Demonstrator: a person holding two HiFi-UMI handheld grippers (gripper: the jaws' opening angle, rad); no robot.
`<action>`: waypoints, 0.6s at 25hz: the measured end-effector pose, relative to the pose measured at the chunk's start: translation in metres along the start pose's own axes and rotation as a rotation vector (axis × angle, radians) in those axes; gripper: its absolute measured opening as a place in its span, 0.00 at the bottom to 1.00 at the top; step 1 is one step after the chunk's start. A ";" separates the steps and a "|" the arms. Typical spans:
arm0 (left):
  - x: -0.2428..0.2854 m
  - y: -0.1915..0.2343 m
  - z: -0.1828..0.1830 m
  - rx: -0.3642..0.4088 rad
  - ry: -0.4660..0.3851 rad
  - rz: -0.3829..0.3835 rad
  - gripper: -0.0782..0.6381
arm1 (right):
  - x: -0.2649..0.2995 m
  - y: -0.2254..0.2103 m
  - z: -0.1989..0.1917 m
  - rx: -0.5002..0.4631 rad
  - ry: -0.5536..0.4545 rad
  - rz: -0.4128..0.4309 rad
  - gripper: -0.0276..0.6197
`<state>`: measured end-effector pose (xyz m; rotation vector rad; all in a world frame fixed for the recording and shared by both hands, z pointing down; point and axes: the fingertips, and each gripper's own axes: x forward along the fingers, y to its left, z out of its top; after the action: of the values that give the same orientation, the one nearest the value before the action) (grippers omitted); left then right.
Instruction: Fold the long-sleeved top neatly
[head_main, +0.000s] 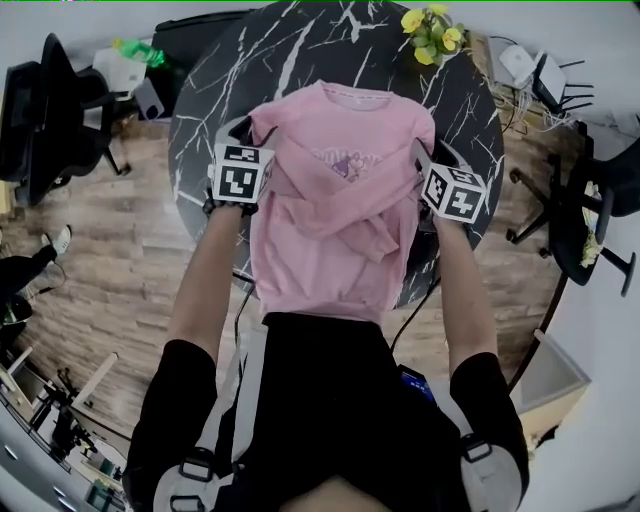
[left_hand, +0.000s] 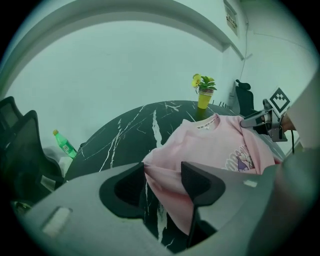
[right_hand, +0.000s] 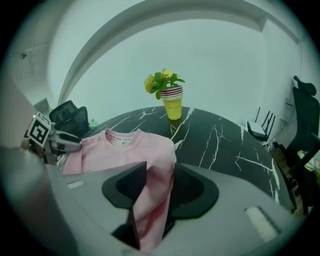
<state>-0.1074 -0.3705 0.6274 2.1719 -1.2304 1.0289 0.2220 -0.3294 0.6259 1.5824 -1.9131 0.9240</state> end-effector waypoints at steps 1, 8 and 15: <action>0.004 0.002 0.002 -0.017 -0.002 -0.010 0.45 | 0.002 -0.002 -0.001 -0.013 0.010 0.004 0.27; 0.024 0.017 0.007 -0.075 0.023 -0.027 0.45 | 0.006 -0.017 -0.003 -0.171 0.052 -0.067 0.13; 0.033 0.022 0.003 -0.059 0.055 -0.028 0.40 | 0.003 -0.047 -0.006 -0.179 0.066 -0.170 0.13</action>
<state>-0.1146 -0.4013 0.6516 2.0962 -1.1871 1.0218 0.2664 -0.3315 0.6411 1.5603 -1.7343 0.7045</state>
